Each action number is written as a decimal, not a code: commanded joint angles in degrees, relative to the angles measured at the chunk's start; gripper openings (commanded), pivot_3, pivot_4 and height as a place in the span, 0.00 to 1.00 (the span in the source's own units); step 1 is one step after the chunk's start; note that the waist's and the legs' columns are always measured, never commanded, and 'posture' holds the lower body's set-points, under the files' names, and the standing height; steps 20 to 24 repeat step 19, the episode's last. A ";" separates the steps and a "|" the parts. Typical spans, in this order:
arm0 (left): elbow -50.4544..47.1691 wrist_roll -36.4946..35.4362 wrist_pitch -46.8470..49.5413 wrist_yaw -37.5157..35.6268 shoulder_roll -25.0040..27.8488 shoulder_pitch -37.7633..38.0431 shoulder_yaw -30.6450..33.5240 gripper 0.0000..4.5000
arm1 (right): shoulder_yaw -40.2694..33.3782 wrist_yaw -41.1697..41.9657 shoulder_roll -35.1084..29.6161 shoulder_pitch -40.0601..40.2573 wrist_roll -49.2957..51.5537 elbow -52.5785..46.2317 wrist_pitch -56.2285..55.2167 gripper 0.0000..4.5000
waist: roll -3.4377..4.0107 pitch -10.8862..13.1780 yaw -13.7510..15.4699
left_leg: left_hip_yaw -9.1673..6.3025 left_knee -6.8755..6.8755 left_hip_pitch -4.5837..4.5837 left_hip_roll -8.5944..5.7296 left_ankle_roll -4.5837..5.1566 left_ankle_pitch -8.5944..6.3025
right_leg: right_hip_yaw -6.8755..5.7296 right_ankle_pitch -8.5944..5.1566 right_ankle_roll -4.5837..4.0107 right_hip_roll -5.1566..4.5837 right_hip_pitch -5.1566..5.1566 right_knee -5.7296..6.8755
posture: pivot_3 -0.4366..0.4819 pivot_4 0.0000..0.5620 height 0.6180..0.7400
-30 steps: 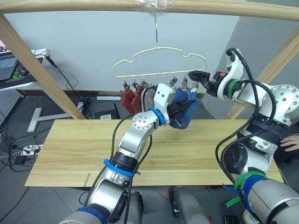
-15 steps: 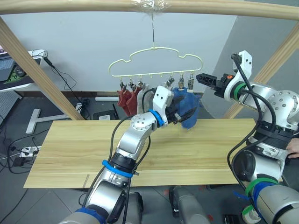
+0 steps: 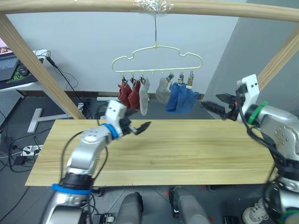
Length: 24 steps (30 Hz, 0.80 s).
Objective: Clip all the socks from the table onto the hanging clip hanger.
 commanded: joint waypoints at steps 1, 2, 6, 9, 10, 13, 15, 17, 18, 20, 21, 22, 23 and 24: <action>-1.84 -2.76 1.53 -0.92 4.43 3.71 8.74 0.99 | -0.83 5.02 -3.11 3.50 -1.60 -0.63 -8.30 1.00 | 0.00 0.01 -0.14 | 0.05 -0.02 0.00 0.01 0.00 0.00 | 0.10 -0.01 -0.01 -0.01 -0.08 0.02 | 0.43 0.38 1.00; -1.19 -3.18 1.92 -0.98 5.52 5.91 11.12 0.99 | -1.24 6.11 -3.95 5.19 -1.69 -0.54 -9.68 1.00 | 0.02 0.01 0.02 | 0.06 -0.02 0.00 0.01 0.00 0.00 | 0.12 -0.01 -0.01 -0.04 -0.08 0.02 | 0.45 0.37 1.00; -0.24 -2.69 1.16 -0.88 7.59 10.51 14.95 0.99 | -2.68 6.55 -4.33 7.83 -1.09 -0.20 -11.31 1.00 | -0.07 -0.05 0.41 | 0.08 0.10 0.11 0.00 0.00 0.00 | 0.05 -0.01 0.00 -0.19 0.12 0.05 | 0.46 0.35 1.00; -2.90 -4.79 2.14 -1.13 7.24 12.51 16.34 0.99 | -3.21 5.46 -3.69 9.08 -0.49 -0.96 -11.12 1.00 | -0.13 -0.08 1.13 | 0.08 0.14 0.12 -0.01 0.00 0.00 | 0.03 0.00 -0.01 -0.23 0.13 0.06 | 0.48 0.34 1.00; -3.78 -5.24 2.52 -1.02 7.00 12.86 16.39 0.99 | -3.32 4.96 -3.39 9.25 -0.29 -1.18 -10.79 1.00 | -0.15 -0.09 1.41 | 0.09 0.15 0.13 -0.01 0.00 0.01 | 0.03 0.00 -0.02 -0.24 0.14 0.08 | 0.48 0.34 1.00; -5.88 -5.28 2.55 -0.75 6.10 12.58 14.04 0.99 | -3.03 3.93 -2.96 8.82 -0.22 -1.12 -10.66 1.00 | -0.14 -0.11 1.89 | 0.10 0.14 0.14 0.00 0.00 0.01 | 0.02 0.00 -0.02 -0.25 0.14 0.09 | 0.48 0.32 1.00; -6.28 -6.10 3.10 -1.20 6.02 12.09 13.62 0.99 | -3.21 3.27 -2.84 8.56 -0.40 -0.74 -10.92 1.00 | -0.14 -0.11 2.20 | 0.11 0.12 0.14 -0.01 0.00 0.01 | 0.02 0.00 -0.02 -0.25 0.14 0.09 | 0.47 0.32 1.00; -6.45 -6.62 3.35 -1.58 6.29 12.02 13.52 0.99 | -3.35 2.82 -2.83 8.53 -0.39 -0.63 -11.05 1.00 | -0.15 -0.11 2.48 | 0.11 0.11 0.13 -0.01 0.00 0.01 | 0.00 0.00 -0.02 -0.25 0.13 0.08 | 0.47 0.32 1.00; -6.46 -6.72 3.34 -1.59 6.41 12.05 13.46 0.99 | -3.35 2.69 -2.85 8.54 -0.32 -0.64 -11.06 1.00 | -0.15 -0.11 2.56 | 0.11 0.10 0.13 -0.01 0.00 0.01 | 0.00 0.00 -0.02 -0.24 0.13 0.08 | 0.47 0.32 1.00; -6.48 -6.71 3.38 -1.62 6.63 12.04 13.41 0.99 | -3.39 2.67 -3.03 8.65 -0.27 -0.75 -11.03 1.00 | -0.15 -0.11 2.56 | 0.12 0.09 0.13 -0.01 0.00 0.01 | 0.01 0.00 -0.02 -0.23 0.12 0.08 | 0.47 0.32 1.00; -6.48 -6.71 3.38 -1.62 6.63 12.04 13.41 0.99 | -3.39 2.67 -3.03 8.65 -0.27 -0.75 -11.03 1.00 | -0.15 -0.11 2.56 | 0.12 0.09 0.13 -0.01 0.00 0.01 | 0.01 0.00 -0.02 -0.23 0.12 0.08 | 0.47 0.32 1.00; -6.48 -6.71 3.38 -1.62 6.63 12.04 13.41 0.99 | -3.39 2.67 -3.03 8.65 -0.27 -0.75 -11.03 1.00 | -0.15 -0.11 2.56 | 0.12 0.09 0.13 -0.01 0.00 0.01 | 0.01 0.00 -0.02 -0.23 0.12 0.08 | 0.47 0.32 1.00; -6.48 -6.71 3.38 -1.62 6.63 12.04 13.41 0.99 | -3.39 2.67 -3.03 8.65 -0.27 -0.75 -11.03 1.00 | -0.15 -0.11 2.56 | 0.12 0.09 0.13 -0.01 0.00 0.01 | 0.01 0.00 -0.02 -0.23 0.12 0.08 | 0.47 0.32 1.00; -6.48 -6.71 3.38 -1.62 6.63 12.04 13.41 0.99 | -3.39 2.67 -3.03 8.65 -0.27 -0.75 -11.03 1.00 | -0.15 -0.11 2.56 | 0.12 0.09 0.13 -0.01 0.00 0.01 | 0.01 0.00 -0.02 -0.23 0.12 0.08 | 0.47 0.32 1.00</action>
